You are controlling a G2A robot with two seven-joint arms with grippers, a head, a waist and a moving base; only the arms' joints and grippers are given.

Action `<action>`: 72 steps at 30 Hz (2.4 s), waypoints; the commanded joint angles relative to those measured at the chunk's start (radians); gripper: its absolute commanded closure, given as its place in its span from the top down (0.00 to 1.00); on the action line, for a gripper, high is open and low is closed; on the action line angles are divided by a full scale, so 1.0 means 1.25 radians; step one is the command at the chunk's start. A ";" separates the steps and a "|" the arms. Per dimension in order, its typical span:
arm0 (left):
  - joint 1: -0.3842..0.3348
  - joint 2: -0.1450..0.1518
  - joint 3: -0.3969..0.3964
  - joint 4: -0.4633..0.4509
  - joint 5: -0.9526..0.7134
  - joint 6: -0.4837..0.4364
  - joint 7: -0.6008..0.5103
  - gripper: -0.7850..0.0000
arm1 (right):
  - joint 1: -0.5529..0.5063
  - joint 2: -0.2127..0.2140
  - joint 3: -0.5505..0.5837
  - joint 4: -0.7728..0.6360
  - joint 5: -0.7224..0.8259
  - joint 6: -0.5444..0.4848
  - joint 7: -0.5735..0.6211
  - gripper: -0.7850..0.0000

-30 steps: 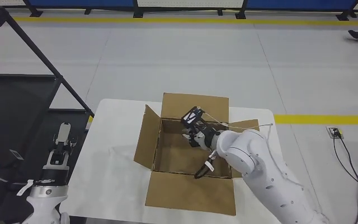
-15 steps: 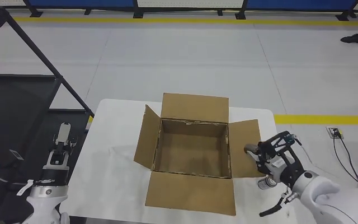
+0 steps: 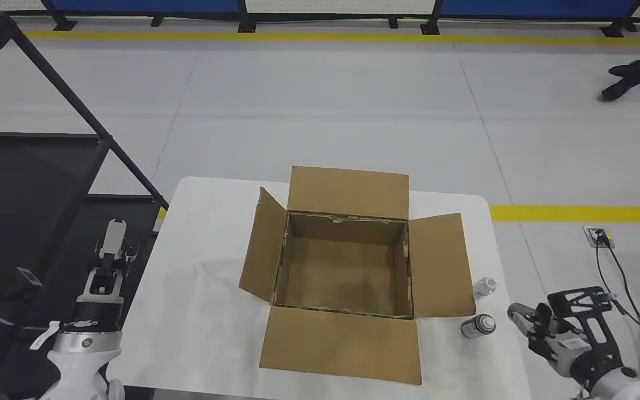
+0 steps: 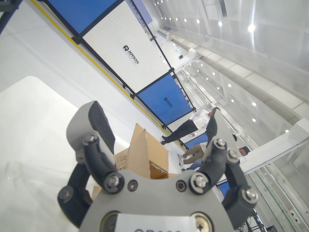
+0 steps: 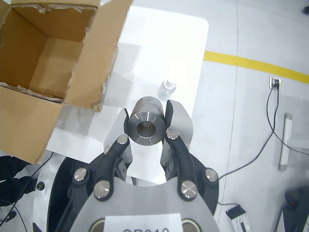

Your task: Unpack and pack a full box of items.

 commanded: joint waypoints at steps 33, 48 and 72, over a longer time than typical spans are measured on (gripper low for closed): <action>0.000 0.000 0.000 0.000 0.000 0.000 0.000 1.00 | 0.241 0.027 -0.255 0.411 -0.205 0.062 0.119 0.00; 0.000 0.000 0.000 0.000 0.000 0.000 0.000 1.00 | 0.276 0.032 -0.268 0.471 -0.173 0.037 0.118 0.39; 0.000 0.000 0.000 0.000 0.000 0.000 0.000 1.00 | 0.294 0.058 -0.019 0.232 0.335 0.024 0.234 0.64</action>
